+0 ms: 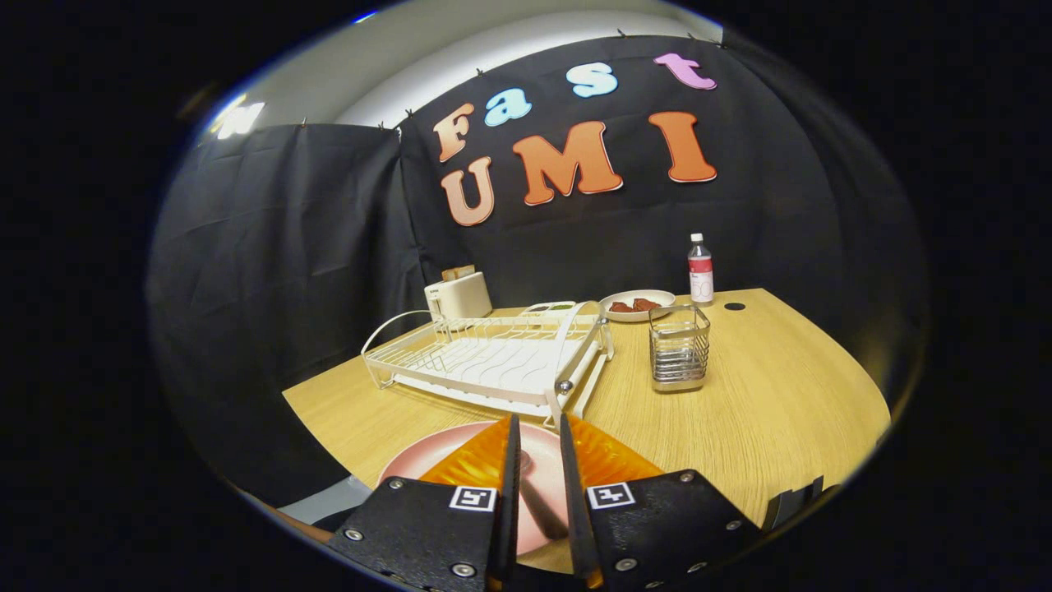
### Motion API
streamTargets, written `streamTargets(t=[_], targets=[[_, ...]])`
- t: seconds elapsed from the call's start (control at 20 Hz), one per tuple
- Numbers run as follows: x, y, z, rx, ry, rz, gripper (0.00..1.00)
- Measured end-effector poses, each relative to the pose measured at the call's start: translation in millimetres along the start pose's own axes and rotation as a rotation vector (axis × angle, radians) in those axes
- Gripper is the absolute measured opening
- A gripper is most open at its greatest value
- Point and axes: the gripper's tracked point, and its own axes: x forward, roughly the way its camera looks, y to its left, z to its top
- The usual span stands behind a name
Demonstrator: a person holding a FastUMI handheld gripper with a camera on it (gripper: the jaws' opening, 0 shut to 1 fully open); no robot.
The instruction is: Take the plate from the dish rack, then take the spoon from the basket and place it into the plate.
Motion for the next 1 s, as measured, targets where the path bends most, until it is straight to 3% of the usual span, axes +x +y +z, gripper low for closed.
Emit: streamTargets(t=[0.45, 0.6, 1.0], targets=[[1.9, 5.5, 64.0, -0.082, -0.139, -0.122, 0.54], [-2.9, 11.0, 88.3, -0.077, -0.193, -0.161, 0.71], [-28.0, 15.6, 135.7, -0.046, -0.319, -0.249, 0.82]])
